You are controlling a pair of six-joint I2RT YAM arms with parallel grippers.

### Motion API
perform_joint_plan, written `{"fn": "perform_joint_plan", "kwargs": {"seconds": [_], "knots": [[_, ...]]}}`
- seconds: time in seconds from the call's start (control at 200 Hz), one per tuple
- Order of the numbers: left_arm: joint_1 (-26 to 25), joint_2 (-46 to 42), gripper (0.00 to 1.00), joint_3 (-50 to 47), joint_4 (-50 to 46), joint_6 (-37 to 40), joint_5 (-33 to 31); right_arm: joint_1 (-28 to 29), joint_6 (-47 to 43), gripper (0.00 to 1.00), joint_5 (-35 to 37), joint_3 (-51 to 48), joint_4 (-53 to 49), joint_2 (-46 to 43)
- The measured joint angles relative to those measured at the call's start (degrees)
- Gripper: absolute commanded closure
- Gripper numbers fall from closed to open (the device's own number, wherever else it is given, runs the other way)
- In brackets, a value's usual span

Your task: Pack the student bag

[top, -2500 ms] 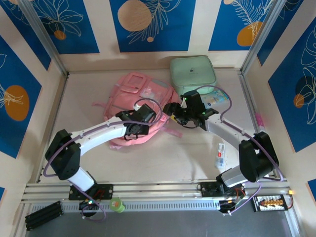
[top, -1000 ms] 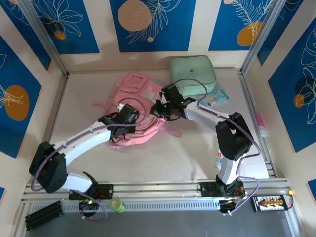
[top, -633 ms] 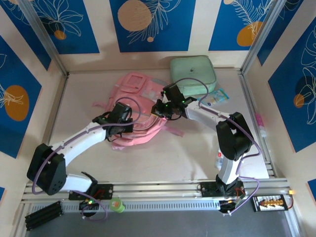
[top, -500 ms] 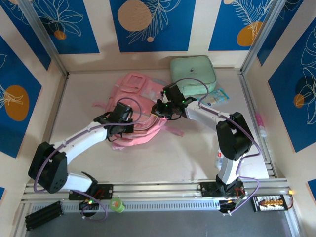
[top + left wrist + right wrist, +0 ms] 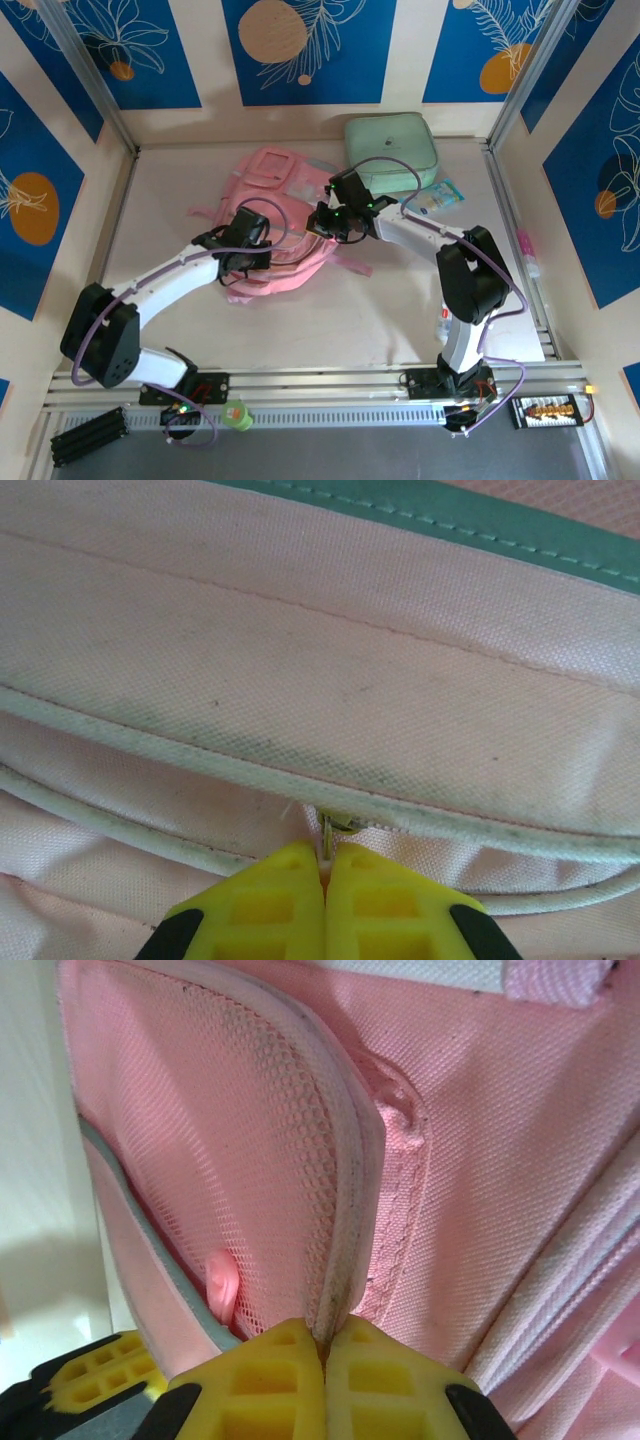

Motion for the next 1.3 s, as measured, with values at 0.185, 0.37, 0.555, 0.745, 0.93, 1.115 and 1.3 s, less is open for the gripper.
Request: {"fn": "perform_joint_plan", "kwargs": {"seconds": [0.185,0.37,0.555,0.745,0.93,1.115,1.3], "knots": [[-0.1,-4.2,1.00,-1.3,2.1,1.7,6.2,-0.9,-2.0,1.00,0.8,1.7,-1.1,3.0],[-2.6,-2.6,1.00,-1.4,5.6,1.5,9.8,-3.3,-3.6,0.95,1.2,3.0,-1.1,3.7],[-6.5,3.0,1.00,2.8,7.4,1.2,12.1,-7.2,-3.6,0.53,1.8,1.7,0.2,2.3],[-8.3,7.4,1.00,6.7,8.2,0.5,14.1,-9.3,0.2,0.46,2.7,-4.8,-0.9,-6.8],[-9.2,10.4,1.00,8.7,9.3,-0.3,15.8,-8.8,7.5,0.45,-0.8,-11.9,1.4,-12.4],[-9.4,11.3,1.00,9.8,9.6,-0.3,16.9,-5.7,13.3,0.48,-2.1,-14.1,4.3,-10.4],[-9.4,11.3,1.00,9.8,9.3,-0.2,16.8,-4.8,15.2,0.71,-2.6,-13.9,6.8,-8.3]]}}
